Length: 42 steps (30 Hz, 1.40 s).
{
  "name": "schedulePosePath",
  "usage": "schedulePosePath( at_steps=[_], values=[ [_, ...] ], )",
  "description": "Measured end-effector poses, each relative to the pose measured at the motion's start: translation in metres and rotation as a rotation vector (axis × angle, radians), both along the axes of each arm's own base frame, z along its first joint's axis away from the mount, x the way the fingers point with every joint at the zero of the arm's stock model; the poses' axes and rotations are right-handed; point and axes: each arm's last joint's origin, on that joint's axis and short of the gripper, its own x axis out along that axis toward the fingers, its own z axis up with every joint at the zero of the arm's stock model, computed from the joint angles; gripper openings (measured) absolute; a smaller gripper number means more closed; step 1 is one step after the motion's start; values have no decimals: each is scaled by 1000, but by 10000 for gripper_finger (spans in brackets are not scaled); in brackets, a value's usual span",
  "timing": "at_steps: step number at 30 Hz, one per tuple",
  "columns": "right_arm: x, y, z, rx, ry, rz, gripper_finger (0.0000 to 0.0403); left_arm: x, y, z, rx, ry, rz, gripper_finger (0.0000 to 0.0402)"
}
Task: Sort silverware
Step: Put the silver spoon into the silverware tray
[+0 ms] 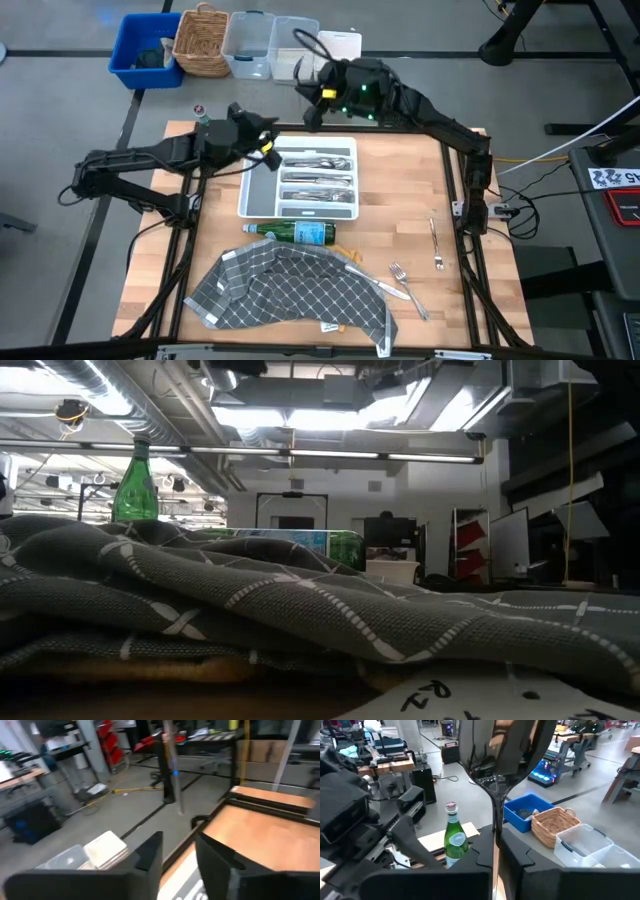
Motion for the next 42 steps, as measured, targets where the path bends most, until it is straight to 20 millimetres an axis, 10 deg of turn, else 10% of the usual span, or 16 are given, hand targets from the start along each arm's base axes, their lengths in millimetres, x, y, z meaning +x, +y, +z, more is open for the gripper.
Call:
schedulePosePath(
  at_steps=[9,26,42],
  values=[
    [-2,-10,2,9,-26,56,15,27,24,-10,45,-11,74,190],
    [-2,-10,2,1,-27,61,15,51,35,-22,117,39,74,188],
    [-2,-10,2,-3,-24,62,15,51,35,-22,134,60,74,14]
  ],
)
